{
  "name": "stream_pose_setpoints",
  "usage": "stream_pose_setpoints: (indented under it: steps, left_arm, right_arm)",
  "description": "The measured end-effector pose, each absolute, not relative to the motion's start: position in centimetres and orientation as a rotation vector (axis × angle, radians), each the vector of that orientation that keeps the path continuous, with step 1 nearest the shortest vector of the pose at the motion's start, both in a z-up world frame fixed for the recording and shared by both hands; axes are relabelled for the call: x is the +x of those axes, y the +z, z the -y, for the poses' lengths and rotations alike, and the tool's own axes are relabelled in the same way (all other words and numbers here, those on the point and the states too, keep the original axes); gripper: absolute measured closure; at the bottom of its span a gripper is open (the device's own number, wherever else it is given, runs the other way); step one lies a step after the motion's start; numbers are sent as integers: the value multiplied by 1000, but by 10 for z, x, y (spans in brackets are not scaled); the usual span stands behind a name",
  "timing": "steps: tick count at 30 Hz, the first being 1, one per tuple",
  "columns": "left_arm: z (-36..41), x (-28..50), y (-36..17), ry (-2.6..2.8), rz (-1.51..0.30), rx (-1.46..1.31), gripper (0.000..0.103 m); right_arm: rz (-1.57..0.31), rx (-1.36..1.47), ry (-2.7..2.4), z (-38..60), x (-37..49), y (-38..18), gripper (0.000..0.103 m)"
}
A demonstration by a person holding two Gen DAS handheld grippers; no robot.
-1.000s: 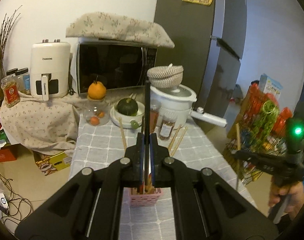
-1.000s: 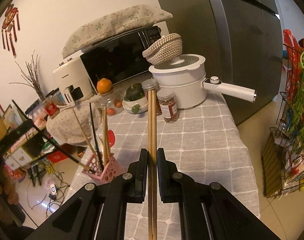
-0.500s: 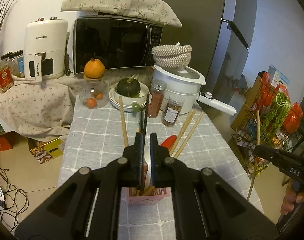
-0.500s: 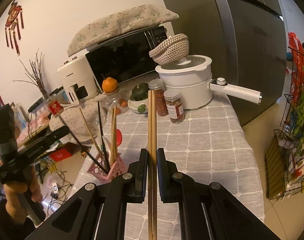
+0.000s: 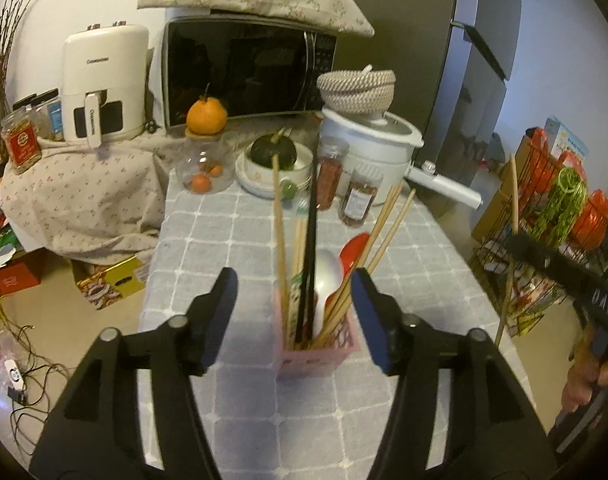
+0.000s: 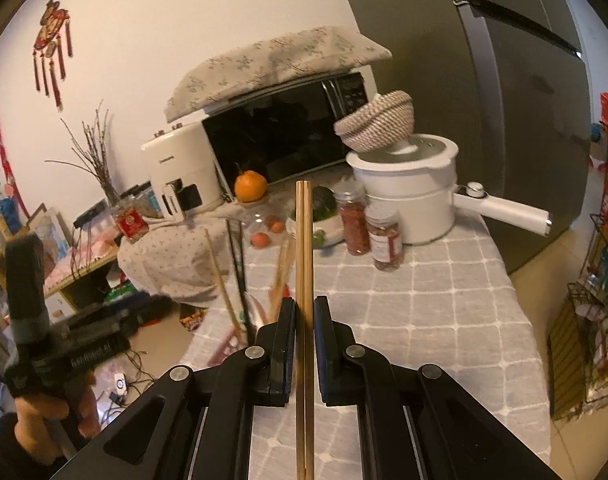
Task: Organize utensils
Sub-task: 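Lower right tool's wooden chopstick into the pink basket and open it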
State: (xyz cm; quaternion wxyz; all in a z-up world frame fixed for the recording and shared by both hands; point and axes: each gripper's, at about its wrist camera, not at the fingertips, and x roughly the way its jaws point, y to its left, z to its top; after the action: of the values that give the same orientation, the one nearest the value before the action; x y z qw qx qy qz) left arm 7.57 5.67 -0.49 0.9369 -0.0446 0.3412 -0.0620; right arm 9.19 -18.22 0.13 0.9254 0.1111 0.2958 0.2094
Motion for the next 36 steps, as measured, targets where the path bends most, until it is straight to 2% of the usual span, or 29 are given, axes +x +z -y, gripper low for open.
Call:
stream_pose_setpoints:
  steps: [3, 17, 30, 36]
  left_arm:
    - [-62, 71, -13, -110, -734, -69, 28]
    - [-86, 66, -44, -78, -913, -73, 26]
    - [-95, 63, -39, -49, -930, -36, 23]
    - [-100, 64, -39, -33, -935, -49, 23]
  right_arm:
    - [-581, 251, 438, 172, 94, 4, 94]
    - [-388, 299, 384, 118, 104, 22, 94]
    - [-232, 247, 256, 77, 122, 9, 94]
    - [-228, 228, 240, 68, 124, -7, 94]
